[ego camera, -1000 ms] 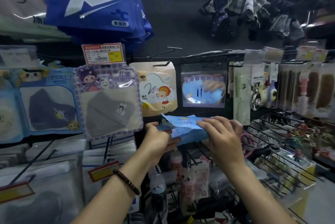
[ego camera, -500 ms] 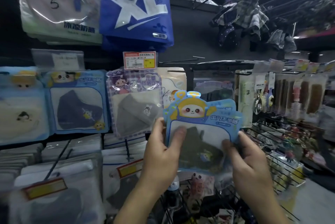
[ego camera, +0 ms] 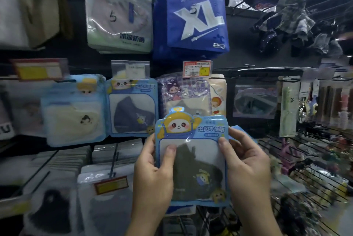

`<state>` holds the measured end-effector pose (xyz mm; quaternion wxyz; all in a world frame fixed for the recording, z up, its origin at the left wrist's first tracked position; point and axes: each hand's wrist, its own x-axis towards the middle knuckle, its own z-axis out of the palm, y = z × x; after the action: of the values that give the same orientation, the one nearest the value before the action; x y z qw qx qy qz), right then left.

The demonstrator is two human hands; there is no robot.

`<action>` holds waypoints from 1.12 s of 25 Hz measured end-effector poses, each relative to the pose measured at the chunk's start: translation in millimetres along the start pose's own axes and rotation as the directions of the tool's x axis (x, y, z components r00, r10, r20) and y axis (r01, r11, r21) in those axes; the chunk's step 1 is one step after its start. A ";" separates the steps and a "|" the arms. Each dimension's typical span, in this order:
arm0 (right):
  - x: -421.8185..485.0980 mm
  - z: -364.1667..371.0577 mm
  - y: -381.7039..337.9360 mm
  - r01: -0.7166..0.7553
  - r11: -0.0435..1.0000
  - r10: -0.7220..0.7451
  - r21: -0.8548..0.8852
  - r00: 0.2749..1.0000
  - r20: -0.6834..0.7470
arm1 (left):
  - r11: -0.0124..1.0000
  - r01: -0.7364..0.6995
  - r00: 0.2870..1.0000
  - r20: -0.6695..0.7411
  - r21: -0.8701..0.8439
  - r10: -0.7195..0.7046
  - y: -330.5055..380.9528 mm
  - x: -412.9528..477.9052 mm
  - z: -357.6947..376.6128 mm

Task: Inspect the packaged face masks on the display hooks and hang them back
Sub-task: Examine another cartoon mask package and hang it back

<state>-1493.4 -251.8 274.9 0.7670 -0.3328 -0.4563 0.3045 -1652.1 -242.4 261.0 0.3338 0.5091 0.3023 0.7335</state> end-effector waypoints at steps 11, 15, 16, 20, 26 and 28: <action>-33.2 90.2 21.1 0.091 0.993 -0.085 0.071 0.993 -0.085 | 0.983 -0.151 0.933 -0.312 0.105 0.177 18.8 22.7 -70.1; -35.0 112.0 30.5 0.126 0.992 -0.121 0.033 0.986 -0.117 | 0.981 -0.137 0.927 -0.332 0.139 0.176 18.6 34.0 -89.8; -34.9 117.3 31.4 0.158 0.987 -0.156 0.008 0.978 -0.138 | 0.978 -0.138 0.925 -0.334 0.155 0.183 20.8 37.8 -92.8; -30.9 134.6 33.3 0.387 0.892 -0.413 -0.234 0.908 -0.072 | 0.957 -0.172 0.907 -0.342 0.232 0.246 33.9 56.4 -98.7; -12.4 153.8 38.2 0.528 0.717 -0.528 -0.455 0.838 0.139 | 0.820 -0.329 0.860 -0.210 0.469 0.465 40.2 91.6 -102.8; -2.8 160.3 37.2 0.550 0.699 -0.557 -0.457 0.820 0.135 | 0.800 -0.333 0.865 -0.176 0.500 0.470 37.5 104.7 -100.2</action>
<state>-1645.3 -194.6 302.2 0.7195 -0.3605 -0.5902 -0.0642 -1781.1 -191.7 317.5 -0.0073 0.5115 0.3943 0.7634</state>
